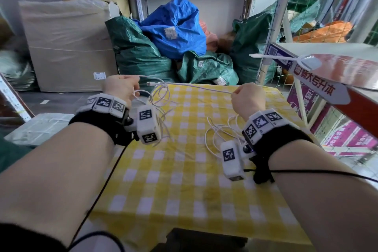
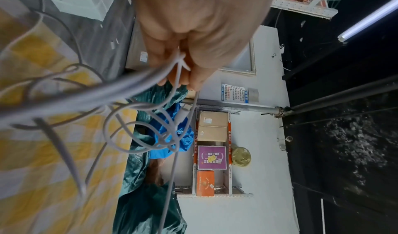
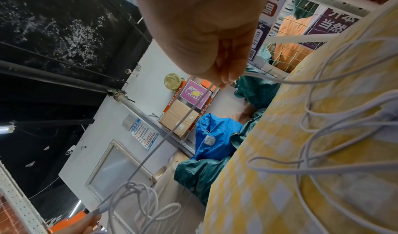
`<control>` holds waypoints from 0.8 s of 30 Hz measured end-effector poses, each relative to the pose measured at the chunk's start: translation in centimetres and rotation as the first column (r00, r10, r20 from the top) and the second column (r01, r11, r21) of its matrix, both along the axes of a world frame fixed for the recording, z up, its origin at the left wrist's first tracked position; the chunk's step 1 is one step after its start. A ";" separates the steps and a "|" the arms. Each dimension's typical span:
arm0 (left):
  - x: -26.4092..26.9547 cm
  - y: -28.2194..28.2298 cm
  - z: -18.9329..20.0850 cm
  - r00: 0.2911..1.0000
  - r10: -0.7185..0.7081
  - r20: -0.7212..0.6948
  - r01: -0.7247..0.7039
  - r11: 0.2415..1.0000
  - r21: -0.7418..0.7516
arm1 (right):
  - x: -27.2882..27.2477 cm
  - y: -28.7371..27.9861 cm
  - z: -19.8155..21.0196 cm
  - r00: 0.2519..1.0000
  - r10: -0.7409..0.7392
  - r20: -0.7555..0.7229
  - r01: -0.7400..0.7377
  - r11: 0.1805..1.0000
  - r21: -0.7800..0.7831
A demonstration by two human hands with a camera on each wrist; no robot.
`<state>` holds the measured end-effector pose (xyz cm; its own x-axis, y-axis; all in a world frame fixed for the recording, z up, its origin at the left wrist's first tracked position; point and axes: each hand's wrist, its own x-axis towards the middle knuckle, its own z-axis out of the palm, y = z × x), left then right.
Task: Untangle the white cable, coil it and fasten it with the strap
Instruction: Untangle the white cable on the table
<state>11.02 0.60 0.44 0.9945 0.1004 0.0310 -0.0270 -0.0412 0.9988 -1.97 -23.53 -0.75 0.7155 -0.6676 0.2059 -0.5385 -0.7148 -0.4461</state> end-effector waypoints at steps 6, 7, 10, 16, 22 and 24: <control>-1.1 -0.8 -0.2 0.992 -0.127 -0.021 0.126 0.991 -0.053 | 0.1 0.2 -0.3 0.994 -0.069 -0.086 0.073 0.996 0.042; -1.6 -1.0 -0.1 0.977 -0.211 -0.032 0.209 0.976 -0.064 | 0.0 0.2 -0.4 0.991 -0.064 -0.115 0.071 0.996 0.061; -3.1 -2.1 0.5 0.908 -0.417 -0.044 0.410 0.905 -0.117 | -0.1 1.3 0.0 0.980 0.074 -0.185 -0.062 0.996 0.069; -4.6 -3.7 0.6 0.848 -0.529 -0.031 0.527 0.848 -0.057 | 1.0 5.9 0.7 0.902 0.428 0.059 -0.432 0.891 0.137; -4.2 -2.9 0.4 0.885 -0.466 -0.005 0.465 0.884 0.050 | 1.2 6.7 0.6 0.878 0.458 0.140 -0.476 0.865 0.155; -3.8 -2.6 0.3 0.903 -0.430 -0.010 0.429 0.898 0.102 | 1.3 6.5 0.5 0.878 0.438 0.194 -0.473 0.858 0.201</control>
<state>7.18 -1.95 0.73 0.9397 -0.3406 0.0306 -0.0764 -0.1219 0.9896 -0.66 -17.02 -0.29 0.9276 -0.3143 0.2021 -0.1000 -0.7299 -0.6762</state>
